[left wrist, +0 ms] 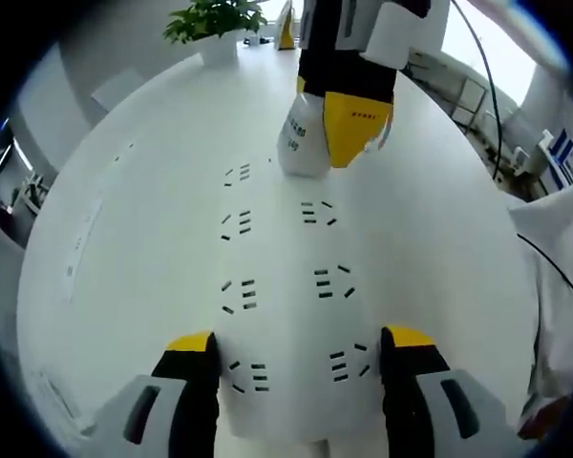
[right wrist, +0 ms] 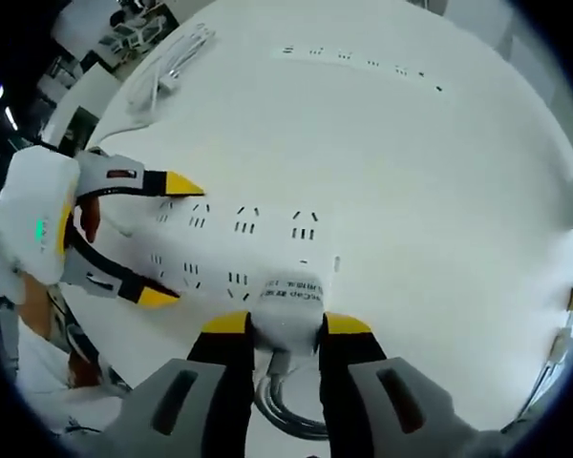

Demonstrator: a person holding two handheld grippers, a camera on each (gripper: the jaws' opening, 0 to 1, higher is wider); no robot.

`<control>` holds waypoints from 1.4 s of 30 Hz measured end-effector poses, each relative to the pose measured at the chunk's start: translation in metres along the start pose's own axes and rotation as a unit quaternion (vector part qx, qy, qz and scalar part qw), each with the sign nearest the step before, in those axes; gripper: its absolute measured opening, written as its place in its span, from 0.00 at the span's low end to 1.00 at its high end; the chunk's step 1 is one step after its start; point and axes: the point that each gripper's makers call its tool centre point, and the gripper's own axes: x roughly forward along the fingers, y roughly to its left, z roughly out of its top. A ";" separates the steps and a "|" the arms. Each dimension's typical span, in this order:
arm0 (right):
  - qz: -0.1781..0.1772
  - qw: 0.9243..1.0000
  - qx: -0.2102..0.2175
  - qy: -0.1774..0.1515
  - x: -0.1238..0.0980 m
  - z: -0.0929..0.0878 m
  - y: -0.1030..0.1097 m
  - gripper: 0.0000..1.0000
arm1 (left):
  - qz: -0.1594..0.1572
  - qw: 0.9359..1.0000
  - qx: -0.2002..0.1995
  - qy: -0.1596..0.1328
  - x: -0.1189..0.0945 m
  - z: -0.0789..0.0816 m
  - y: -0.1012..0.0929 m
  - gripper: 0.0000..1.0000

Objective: Straighten the power strip on the desk, plug the charger into it

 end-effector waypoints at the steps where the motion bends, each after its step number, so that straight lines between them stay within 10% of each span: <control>1: 0.003 1.000 0.000 0.003 0.000 0.000 -0.001 0.23 | 0.000 1.000 0.001 -0.001 0.000 0.000 0.000 0.69; 42: -0.017 1.000 -0.006 -0.010 0.014 0.020 -0.008 0.26 | 0.004 1.000 -0.012 -0.007 0.000 0.004 -0.001 0.70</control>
